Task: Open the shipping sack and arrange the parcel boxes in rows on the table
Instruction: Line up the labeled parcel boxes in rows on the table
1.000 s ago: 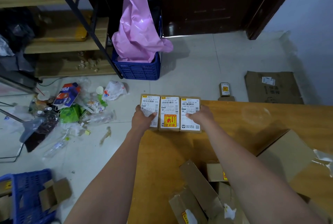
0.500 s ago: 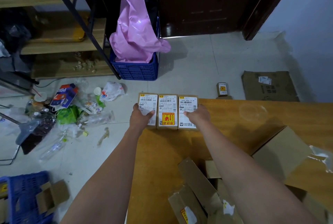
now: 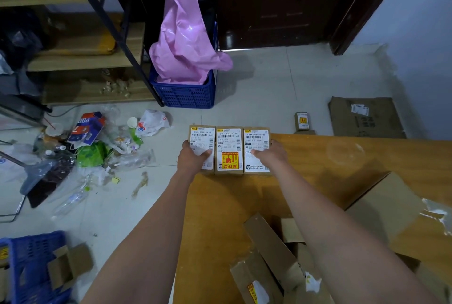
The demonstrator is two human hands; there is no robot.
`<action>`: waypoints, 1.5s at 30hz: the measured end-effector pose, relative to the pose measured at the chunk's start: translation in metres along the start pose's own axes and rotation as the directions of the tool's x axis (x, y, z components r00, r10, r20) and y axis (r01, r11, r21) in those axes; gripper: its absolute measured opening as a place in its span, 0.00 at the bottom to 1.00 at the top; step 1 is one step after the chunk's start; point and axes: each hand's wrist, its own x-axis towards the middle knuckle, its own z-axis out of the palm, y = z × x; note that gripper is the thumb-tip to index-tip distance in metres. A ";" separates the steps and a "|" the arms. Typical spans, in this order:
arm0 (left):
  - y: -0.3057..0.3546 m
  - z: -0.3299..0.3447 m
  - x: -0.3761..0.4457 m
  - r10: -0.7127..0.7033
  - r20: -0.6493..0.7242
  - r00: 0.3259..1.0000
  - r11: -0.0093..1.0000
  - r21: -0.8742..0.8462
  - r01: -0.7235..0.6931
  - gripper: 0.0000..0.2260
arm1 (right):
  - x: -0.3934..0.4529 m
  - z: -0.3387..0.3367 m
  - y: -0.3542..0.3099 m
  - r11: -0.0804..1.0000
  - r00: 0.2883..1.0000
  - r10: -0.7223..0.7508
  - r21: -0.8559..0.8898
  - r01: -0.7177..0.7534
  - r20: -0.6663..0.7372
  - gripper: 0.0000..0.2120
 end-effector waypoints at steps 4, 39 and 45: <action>0.000 0.001 -0.001 0.002 -0.006 1.000 1.000 0.000 -0.002 0.29 | -0.002 0.001 0.000 1.000 1.000 -0.002 -0.012 0.002 -0.005 0.22; 0.082 0.062 -0.138 0.047 0.432 0.901 0.918 0.337 -0.210 0.11 | -0.086 -0.104 0.026 0.841 0.992 0.097 -0.540 -0.040 0.078 0.30; 0.065 0.098 -0.174 0.022 0.516 0.856 0.895 0.372 -0.247 0.10 | -0.091 -0.098 0.074 0.741 0.969 0.210 -0.668 -0.070 0.133 0.14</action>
